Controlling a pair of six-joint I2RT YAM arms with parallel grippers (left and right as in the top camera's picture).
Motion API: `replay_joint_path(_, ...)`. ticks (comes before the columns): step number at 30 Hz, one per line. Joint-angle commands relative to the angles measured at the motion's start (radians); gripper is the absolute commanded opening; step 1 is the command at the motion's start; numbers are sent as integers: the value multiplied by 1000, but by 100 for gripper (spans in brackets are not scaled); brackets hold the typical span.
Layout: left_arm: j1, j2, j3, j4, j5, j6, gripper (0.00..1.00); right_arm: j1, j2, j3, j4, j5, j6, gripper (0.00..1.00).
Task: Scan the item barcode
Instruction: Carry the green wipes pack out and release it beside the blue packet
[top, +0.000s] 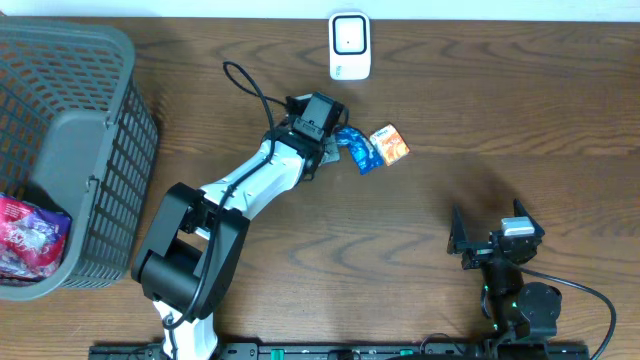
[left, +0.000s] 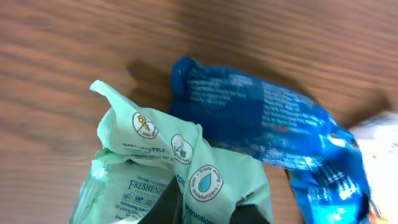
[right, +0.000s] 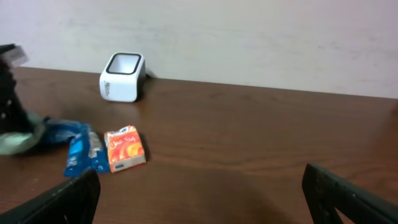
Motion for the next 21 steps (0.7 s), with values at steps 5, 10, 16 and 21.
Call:
replay_joint_path(5, 3, 11, 8, 28, 115, 233, 28, 6, -5, -2, -4, 1, -12, 99)
replay_joint_path(10, 3, -34, 8, 27, 31, 341, 52, 6, -5, -2, -4, 1, -12, 99)
replay_joint_path(16, 8, -158, 8, 27, -148, 342, 63, 6, -5, -2, -4, 1, -12, 99)
replay_joint_path(21, 55, -297, 8, 11, -175, 342, 76, 6, -5, -2, -4, 1, -12, 99)
